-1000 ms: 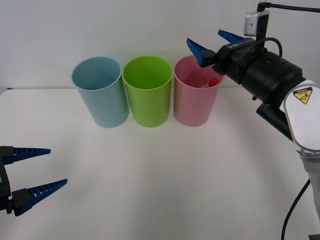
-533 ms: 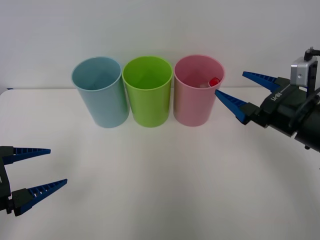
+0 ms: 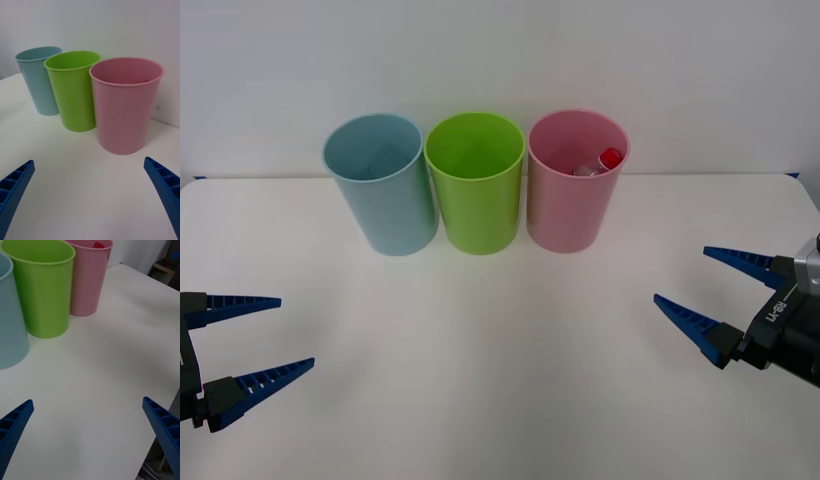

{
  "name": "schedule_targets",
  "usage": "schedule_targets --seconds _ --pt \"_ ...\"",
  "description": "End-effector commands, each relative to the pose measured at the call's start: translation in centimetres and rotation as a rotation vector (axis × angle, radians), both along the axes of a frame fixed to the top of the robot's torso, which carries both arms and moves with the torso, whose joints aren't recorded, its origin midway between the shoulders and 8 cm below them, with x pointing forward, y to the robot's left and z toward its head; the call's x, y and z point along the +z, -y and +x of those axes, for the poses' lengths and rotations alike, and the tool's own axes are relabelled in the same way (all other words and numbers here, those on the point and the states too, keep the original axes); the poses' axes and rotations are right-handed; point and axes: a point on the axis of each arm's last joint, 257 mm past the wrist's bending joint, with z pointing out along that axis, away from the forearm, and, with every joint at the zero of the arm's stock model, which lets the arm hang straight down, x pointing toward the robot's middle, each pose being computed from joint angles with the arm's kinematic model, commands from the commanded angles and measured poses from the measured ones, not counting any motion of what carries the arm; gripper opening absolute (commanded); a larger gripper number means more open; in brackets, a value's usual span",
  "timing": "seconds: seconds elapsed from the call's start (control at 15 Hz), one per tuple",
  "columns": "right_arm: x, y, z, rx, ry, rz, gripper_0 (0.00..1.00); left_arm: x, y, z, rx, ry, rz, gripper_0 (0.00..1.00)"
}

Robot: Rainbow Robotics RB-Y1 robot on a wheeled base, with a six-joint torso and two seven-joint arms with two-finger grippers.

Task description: Put cans in the blue bin and PET bottles in the pink bin and trash in the green bin.

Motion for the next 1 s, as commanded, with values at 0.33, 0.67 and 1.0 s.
schedule_targets --seconds 0.33,0.67,1.0 --pt "-3.5 -0.9 -3.3 0.182 -0.101 -0.017 1.00 0.0 0.0 0.0 0.000 0.000 0.000 1.00" --pt "-4.6 0.2 -3.7 0.202 -0.110 -0.030 1.00 0.0 0.0 0.0 0.000 0.000 0.000 1.00" --pt "-5.0 0.1 -3.9 0.205 -0.119 -0.037 1.00 0.0 0.0 0.0 0.000 0.000 0.000 1.00"
